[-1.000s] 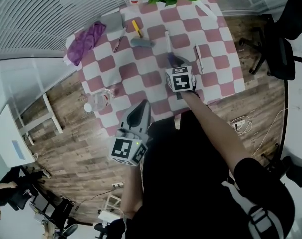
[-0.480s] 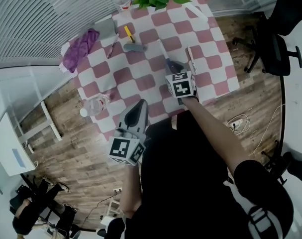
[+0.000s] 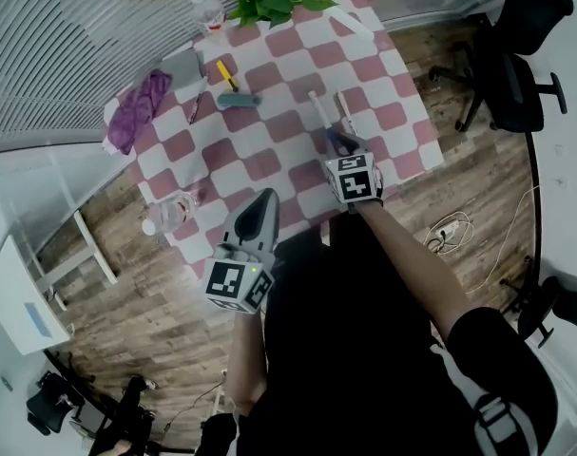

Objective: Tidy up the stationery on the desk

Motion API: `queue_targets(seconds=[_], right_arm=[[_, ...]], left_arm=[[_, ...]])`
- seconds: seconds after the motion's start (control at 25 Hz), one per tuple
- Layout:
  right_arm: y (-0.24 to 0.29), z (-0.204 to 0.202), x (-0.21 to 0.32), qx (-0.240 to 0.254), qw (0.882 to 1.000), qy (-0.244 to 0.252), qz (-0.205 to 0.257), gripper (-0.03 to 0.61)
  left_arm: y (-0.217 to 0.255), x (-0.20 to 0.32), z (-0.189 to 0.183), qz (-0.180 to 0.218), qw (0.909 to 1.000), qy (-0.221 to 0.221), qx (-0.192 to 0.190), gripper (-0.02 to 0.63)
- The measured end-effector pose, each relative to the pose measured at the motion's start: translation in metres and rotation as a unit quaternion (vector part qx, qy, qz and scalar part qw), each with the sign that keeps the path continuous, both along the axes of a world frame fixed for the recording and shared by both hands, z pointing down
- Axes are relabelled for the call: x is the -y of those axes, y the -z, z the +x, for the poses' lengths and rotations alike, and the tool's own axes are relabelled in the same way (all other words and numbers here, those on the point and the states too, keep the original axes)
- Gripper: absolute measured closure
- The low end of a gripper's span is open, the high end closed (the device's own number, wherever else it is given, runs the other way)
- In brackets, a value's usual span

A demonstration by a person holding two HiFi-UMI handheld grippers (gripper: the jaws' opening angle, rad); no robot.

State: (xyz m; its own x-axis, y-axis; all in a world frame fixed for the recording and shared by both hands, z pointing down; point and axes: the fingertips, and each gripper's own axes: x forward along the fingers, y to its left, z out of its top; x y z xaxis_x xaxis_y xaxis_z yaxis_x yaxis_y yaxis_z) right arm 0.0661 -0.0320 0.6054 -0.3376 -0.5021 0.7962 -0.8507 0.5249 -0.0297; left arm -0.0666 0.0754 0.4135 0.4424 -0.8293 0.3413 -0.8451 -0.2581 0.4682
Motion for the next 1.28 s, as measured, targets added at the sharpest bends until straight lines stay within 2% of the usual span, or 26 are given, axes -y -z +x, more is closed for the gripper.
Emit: queue_targets(seconds=[0.32,0.76,0.96,1.28], right_arm=[[-0.003,0.024,-0.008,-0.008,1.0,-0.023,-0.005,0.492],[-0.017,0.034,-0.012,-0.017,0.999,-0.031,-0.011,0.488],[-0.017,0.034,-0.014,-0.011,0.999,-0.031,-0.016,0.436],[0.009,0.034,-0.008,-0.008,1.0,-0.024,0.007,0.431]], left_arm=[[0.001,0.005,0.012,0.001,0.9999,-0.013,0.0,0.58],[-0.002,0.003,0.014,-0.002,0.9999,-0.013,0.001,0.58],[-0.004,0.001,0.012,-0.003,0.9999,-0.012,0.002,0.58],[-0.003,0.002,0.008,0.003,1.0,-0.004,-0.005,0.58]])
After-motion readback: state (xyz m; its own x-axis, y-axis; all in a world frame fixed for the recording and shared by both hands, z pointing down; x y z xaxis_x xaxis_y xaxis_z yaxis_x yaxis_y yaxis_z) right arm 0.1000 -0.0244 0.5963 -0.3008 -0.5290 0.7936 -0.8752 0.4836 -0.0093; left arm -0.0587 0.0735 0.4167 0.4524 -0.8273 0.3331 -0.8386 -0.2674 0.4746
